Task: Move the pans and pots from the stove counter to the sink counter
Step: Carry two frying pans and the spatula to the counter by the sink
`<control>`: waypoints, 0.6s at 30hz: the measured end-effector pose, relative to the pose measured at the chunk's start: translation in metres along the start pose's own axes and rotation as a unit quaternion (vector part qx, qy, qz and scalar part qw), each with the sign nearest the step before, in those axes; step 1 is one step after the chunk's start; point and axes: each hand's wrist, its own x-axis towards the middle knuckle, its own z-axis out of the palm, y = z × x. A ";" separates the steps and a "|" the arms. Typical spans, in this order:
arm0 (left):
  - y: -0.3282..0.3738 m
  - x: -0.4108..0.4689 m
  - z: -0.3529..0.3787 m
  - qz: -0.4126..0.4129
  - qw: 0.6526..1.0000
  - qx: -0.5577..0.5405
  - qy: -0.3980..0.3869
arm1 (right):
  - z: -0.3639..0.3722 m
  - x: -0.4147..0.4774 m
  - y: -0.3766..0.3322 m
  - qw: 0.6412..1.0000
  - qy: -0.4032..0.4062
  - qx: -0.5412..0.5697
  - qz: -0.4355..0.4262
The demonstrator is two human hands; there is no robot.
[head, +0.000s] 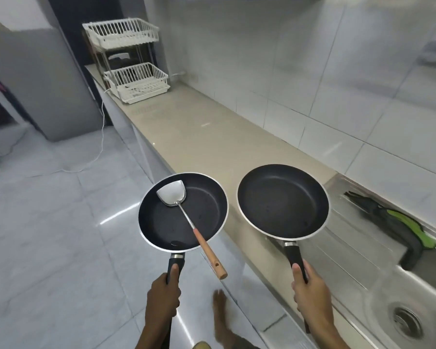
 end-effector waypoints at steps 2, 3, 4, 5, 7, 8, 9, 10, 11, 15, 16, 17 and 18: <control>0.019 0.060 0.001 0.002 1.000 -0.006 -0.008 | 0.039 0.038 -0.023 1.000 0.009 0.007 0.007; 0.028 0.085 0.001 0.004 1.000 -0.004 -0.011 | 0.054 0.053 -0.035 1.000 0.011 0.006 0.010; 0.041 0.113 0.002 0.010 1.000 0.004 -0.015 | 0.072 0.072 -0.050 1.000 0.014 0.004 0.013; 0.053 0.140 0.000 0.011 1.000 0.014 -0.021 | 0.089 0.090 -0.065 1.000 0.019 0.004 0.019; 0.083 0.195 -0.002 0.019 0.999 0.022 -0.030 | 0.120 0.124 -0.098 0.999 0.021 0.005 0.034; 0.095 0.216 -0.004 0.029 0.999 0.030 -0.030 | 0.132 0.136 -0.111 0.999 0.023 0.003 0.042; 0.110 0.239 -0.005 0.040 0.998 0.037 -0.034 | 0.145 0.150 -0.125 0.998 0.027 0.002 0.049; 0.123 0.262 -0.007 0.046 0.997 0.042 -0.040 | 0.157 0.163 -0.138 0.998 0.031 0.003 0.056; 0.135 0.284 -0.007 0.052 0.997 0.048 -0.045 | 0.168 0.175 -0.150 0.997 0.035 0.006 0.062; 0.186 0.368 -0.002 0.069 0.994 0.063 -0.061 | 0.207 0.220 -0.192 0.994 0.060 0.017 0.087; 0.197 0.389 0.000 0.081 0.992 0.069 -0.068 | 0.218 0.231 -0.199 0.994 0.069 0.015 0.089; 0.208 0.412 0.002 0.095 0.990 0.074 -0.077 | 0.229 0.242 -0.206 0.993 0.079 0.016 0.091; 0.218 0.430 0.005 0.106 0.988 0.075 -0.085 | 0.239 0.250 -0.213 0.992 0.087 0.016 0.094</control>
